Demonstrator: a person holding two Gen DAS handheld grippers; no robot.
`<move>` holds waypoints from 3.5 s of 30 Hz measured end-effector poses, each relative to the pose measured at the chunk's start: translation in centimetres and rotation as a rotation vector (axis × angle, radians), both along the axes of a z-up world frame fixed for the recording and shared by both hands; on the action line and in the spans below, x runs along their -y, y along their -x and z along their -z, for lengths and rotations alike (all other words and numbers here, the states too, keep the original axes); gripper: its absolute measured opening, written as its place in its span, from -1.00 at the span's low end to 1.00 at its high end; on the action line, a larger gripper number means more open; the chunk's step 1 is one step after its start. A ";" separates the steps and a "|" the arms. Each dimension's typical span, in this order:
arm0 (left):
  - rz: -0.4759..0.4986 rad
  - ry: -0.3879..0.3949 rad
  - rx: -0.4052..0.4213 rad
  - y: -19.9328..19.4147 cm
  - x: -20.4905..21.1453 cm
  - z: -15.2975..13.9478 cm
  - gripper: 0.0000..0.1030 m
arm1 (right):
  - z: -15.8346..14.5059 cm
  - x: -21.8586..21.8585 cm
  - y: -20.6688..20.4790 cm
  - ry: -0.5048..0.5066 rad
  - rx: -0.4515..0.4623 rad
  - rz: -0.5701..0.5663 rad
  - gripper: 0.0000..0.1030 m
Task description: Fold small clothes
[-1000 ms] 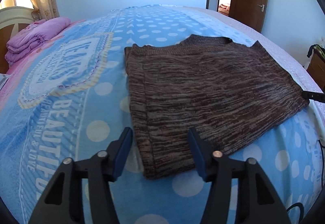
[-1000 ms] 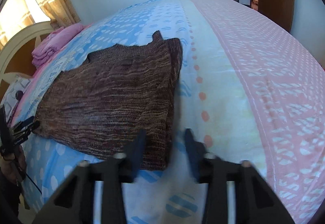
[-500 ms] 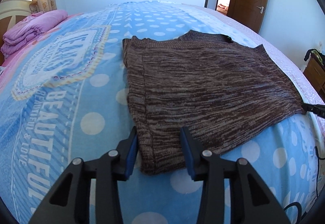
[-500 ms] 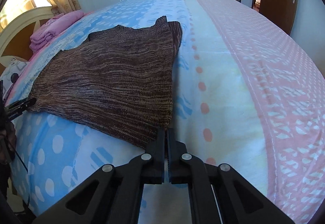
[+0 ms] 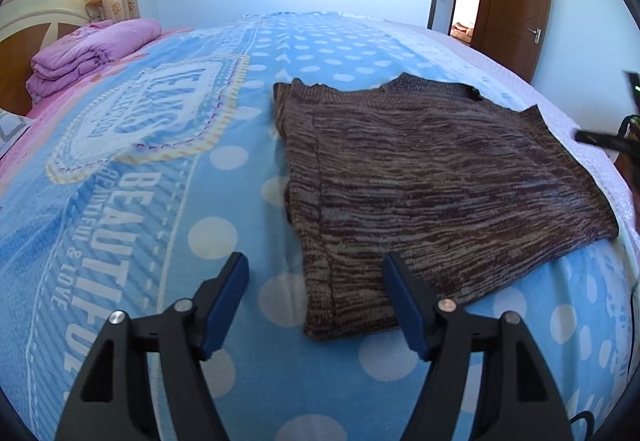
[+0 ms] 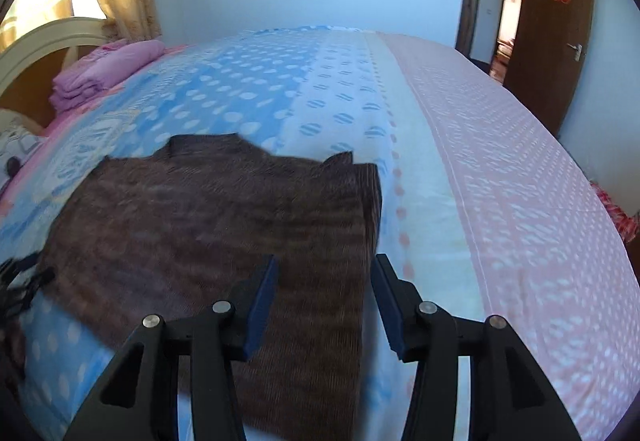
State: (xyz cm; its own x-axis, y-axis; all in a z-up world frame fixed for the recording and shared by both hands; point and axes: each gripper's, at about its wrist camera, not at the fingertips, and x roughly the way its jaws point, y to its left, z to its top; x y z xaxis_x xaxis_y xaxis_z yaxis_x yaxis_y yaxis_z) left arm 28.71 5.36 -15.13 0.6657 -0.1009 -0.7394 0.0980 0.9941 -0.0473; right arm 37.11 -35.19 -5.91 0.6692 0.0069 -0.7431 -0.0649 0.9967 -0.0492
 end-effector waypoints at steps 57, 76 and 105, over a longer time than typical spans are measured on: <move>-0.048 0.116 -0.026 -9.5 -6.5 -2.0 0.93 | 6.0 -30.4 13.6 0.343 0.164 -0.675 0.24; 0.024 0.058 -0.085 -16.0 -2.5 -0.6 0.91 | 6.4 -32.5 11.3 0.304 0.121 -0.646 0.08; 0.138 0.291 -0.170 -18.4 -2.5 0.2 -0.71 | 6.1 -32.8 11.2 0.239 0.082 -0.670 -0.85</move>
